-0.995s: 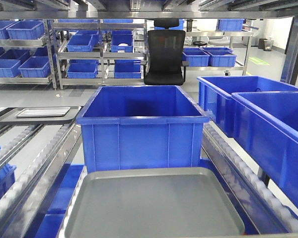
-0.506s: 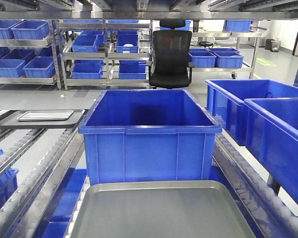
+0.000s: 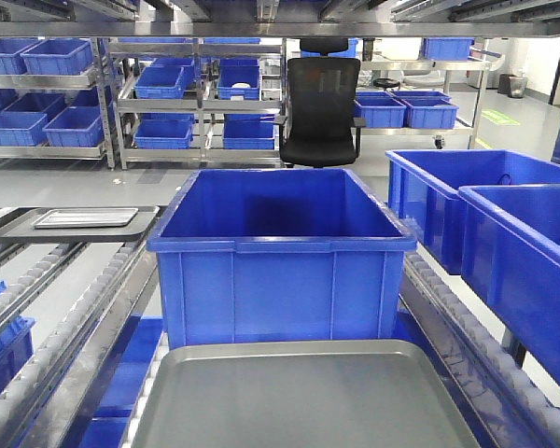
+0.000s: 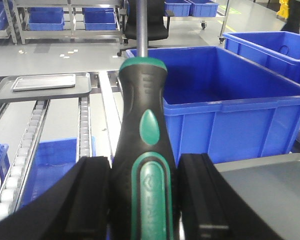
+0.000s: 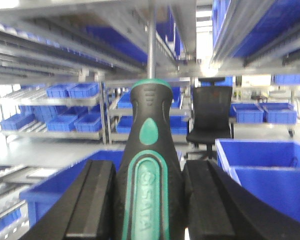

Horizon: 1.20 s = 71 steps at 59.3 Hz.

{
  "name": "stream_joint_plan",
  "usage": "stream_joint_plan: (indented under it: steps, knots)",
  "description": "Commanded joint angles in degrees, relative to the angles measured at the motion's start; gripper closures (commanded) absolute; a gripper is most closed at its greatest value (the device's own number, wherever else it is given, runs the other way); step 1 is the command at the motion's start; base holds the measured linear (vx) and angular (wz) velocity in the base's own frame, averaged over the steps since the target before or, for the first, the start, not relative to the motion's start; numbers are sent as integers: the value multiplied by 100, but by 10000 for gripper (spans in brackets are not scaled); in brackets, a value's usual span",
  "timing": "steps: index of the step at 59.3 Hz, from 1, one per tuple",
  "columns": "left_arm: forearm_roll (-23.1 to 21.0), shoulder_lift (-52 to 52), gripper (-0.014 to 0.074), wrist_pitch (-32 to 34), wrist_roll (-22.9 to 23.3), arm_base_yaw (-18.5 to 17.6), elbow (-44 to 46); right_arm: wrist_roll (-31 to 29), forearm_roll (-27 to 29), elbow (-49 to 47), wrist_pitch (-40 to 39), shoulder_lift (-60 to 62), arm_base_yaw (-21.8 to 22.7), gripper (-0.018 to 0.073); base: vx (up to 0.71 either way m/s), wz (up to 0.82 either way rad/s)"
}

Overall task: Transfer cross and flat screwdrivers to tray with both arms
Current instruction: 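Position the base in front of the grey metal tray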

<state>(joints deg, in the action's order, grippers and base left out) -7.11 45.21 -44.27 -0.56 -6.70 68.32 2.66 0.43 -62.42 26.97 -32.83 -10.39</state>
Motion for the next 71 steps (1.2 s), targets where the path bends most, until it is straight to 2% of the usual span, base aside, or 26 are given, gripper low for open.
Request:
stream_joint_plan:
  steps: [1,45,55,66,71]
  knots:
    - [-70,10,594,540,0,-19,153,-52,-43,-158,-677,-41,1,567,0,0]
    - [-76,10,594,465,0,-19,153,-46,-43,-158,-676,-41,1,567,0,0]
    - [-86,10,594,374,5,-19,153,0,80,-158,-455,-41,1,567,0,0]
    - [-610,212,594,38,-38,-19,153,12,296,-158,498,-380,1,567,0,0]
    - [-967,434,594,22,-283,-19,153,12,364,-158,940,-683,1,567,0,0]
